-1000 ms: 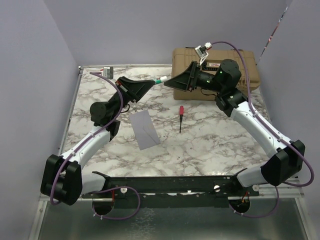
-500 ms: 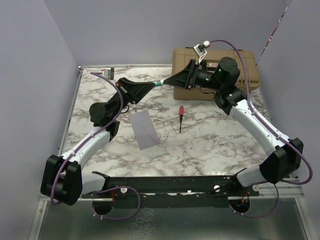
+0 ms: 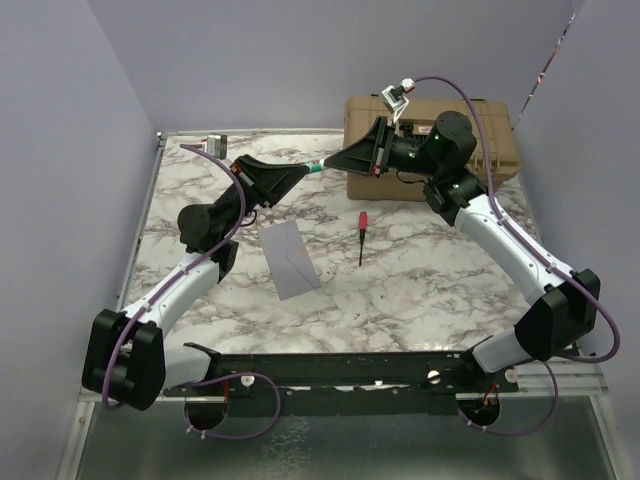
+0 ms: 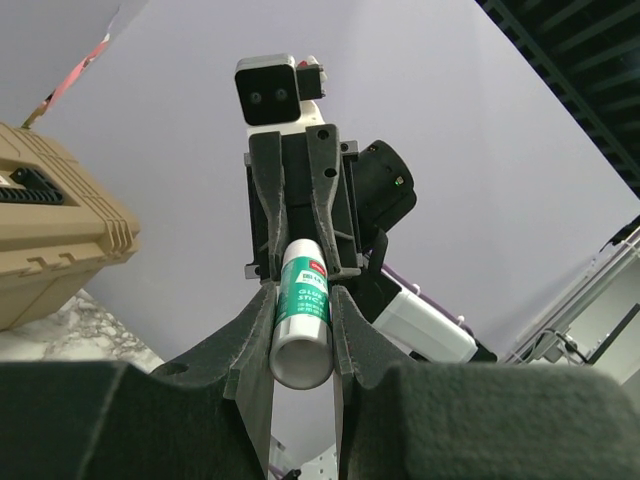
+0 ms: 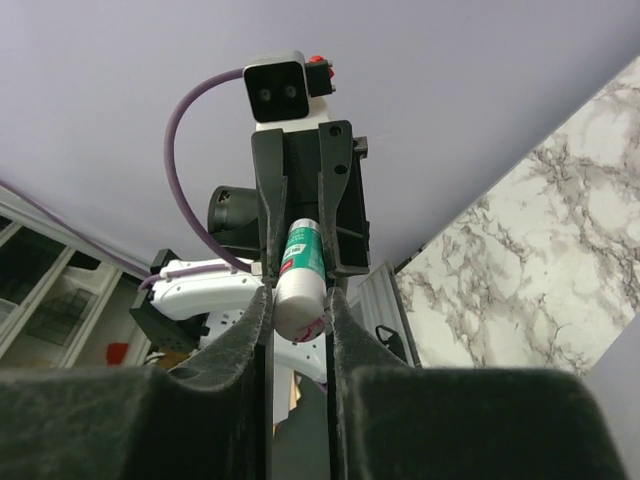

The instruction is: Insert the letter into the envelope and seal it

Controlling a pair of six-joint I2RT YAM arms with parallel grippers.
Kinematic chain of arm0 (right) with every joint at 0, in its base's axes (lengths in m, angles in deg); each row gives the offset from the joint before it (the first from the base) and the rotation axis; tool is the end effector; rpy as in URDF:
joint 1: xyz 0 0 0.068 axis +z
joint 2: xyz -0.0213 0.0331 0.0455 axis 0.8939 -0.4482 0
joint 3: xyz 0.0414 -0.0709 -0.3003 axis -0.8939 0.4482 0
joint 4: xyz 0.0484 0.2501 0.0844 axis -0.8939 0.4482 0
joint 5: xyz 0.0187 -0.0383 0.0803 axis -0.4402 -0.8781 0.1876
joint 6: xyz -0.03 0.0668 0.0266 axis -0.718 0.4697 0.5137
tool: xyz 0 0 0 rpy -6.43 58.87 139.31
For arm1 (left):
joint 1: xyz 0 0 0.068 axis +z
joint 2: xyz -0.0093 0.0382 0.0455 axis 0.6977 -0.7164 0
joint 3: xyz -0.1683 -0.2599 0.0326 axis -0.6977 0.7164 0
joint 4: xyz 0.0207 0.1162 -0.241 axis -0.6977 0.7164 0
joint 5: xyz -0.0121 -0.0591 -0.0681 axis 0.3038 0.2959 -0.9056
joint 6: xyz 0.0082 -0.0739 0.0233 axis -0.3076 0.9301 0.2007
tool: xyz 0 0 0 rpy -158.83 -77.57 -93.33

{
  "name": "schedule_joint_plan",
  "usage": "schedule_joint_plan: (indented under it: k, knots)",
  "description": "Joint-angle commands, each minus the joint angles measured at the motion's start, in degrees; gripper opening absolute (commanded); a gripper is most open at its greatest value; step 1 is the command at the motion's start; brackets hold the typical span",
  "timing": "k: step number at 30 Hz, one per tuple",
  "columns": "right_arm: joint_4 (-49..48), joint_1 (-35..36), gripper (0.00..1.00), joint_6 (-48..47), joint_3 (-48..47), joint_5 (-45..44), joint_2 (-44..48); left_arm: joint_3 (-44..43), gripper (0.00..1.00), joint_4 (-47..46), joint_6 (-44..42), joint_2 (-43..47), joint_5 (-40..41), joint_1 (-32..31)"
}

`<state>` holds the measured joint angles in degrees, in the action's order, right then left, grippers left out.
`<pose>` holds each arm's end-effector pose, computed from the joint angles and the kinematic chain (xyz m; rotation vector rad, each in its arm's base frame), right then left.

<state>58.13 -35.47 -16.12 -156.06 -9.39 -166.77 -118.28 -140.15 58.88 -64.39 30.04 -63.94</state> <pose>0.3011 0.2164 0.4746 -0.4182 1.6828 1.7465 0.2438 -0.1245 0.4178 0.0474 1.1672 -1.7625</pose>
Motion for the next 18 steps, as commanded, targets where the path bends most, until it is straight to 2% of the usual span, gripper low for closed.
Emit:
schedule_joint_plan:
  k: [1,2,3,7,12,18]
  knots:
    - [-3.24,-0.23,0.08,1.89,-1.07,2.73,-1.86,-0.9,0.0,-2.58,-0.36,-0.43,-2.36,-0.08]
    - [-3.86,-0.15,0.02,2.32,-0.93,3.03,-2.03,-1.1,0.0,-2.56,-0.37,-0.7,-2.45,-0.07]
    - [-4.64,-0.01,0.01,2.94,-0.7,3.5,-2.14,-1.34,0.0,-2.6,-0.45,-0.98,-2.61,-0.14]
    - [-5.9,1.16,0.0,3.85,-0.37,4.75,-2.75,-2.41,0.0,-2.99,-0.77,-2.34,-4.64,-0.91]
    - [-10.0,2.89,0.0,6.94,1.1,5.6,-3.15,-3.91,0.0,-4.97,-1.22,-4.26,-12.35,-2.0]
    - [-10.56,4.45,0.0,8.68,-0.26,7.01,-4.65,-5.35,0.0,-5.13,-1.93,-5.77,-14.1,-4.55]
